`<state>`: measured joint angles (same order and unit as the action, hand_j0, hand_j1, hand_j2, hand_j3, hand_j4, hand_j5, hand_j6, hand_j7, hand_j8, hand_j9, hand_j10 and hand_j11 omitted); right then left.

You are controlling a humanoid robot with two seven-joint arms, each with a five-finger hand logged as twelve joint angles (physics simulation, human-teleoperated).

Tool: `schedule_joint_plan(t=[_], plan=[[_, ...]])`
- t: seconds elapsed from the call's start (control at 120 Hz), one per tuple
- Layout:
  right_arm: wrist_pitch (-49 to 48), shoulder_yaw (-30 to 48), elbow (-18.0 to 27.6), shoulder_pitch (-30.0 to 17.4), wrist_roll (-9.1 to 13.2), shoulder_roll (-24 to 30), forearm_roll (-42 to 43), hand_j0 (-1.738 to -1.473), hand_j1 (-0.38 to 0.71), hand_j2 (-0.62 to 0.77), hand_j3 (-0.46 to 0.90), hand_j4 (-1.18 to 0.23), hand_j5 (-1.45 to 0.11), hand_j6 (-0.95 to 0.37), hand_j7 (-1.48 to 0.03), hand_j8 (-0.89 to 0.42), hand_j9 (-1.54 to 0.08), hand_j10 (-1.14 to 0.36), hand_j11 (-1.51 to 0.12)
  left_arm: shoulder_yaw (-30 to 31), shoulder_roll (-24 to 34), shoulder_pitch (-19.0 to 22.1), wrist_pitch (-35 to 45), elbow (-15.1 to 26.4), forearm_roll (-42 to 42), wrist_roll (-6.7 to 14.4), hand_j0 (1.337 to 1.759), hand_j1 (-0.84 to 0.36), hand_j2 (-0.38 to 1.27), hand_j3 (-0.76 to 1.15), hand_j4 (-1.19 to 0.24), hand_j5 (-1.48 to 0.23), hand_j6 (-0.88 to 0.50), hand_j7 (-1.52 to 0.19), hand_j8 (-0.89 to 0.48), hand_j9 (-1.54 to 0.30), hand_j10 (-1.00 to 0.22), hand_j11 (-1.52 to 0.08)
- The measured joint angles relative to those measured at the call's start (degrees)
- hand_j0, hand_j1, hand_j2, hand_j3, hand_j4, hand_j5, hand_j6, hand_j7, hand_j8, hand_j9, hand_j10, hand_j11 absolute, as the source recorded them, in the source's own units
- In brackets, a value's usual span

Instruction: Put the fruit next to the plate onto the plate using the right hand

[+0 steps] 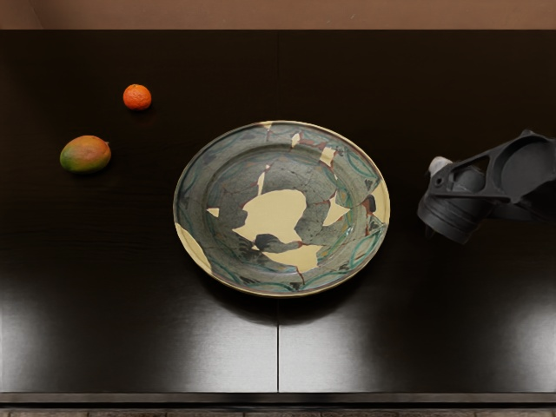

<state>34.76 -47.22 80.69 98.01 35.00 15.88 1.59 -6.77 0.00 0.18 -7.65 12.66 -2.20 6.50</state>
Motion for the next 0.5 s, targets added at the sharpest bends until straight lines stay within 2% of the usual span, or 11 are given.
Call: schedule_joint_plan(t=[0.217, 0.5], plan=[[0.22, 0.02, -1.12, -1.88, 0.0, -0.9, 0.09, -1.658, -0.01, -0.06, 0.0, -0.29, -0.37, -0.29, -0.37, -0.29, -0.37, -0.29, -0.37, 0.0, 0.0, 0.0, 0.0, 0.0, 0.0, 0.0, 1.658, 0.35, 0.0, 0.0, 0.0, 0.0, 0.0, 0.0, 0.0, 0.0, 0.0, 0.0], [0.24, -0.08, -1.56, -2.43, 0.0, -0.8, 0.09, -1.658, 0.01, -0.06, 0.0, -0.3, -0.39, -0.3, -0.39, -0.3, -0.39, -0.3, -0.39, 0.0, 0.0, 0.0, 0.0, 0.0, 0.0, 0.0, 1.658, 0.35, 0.0, 0.0, 0.0, 0.0, 0.0, 0.0, 0.0, 0.0, 0.0, 0.0]])
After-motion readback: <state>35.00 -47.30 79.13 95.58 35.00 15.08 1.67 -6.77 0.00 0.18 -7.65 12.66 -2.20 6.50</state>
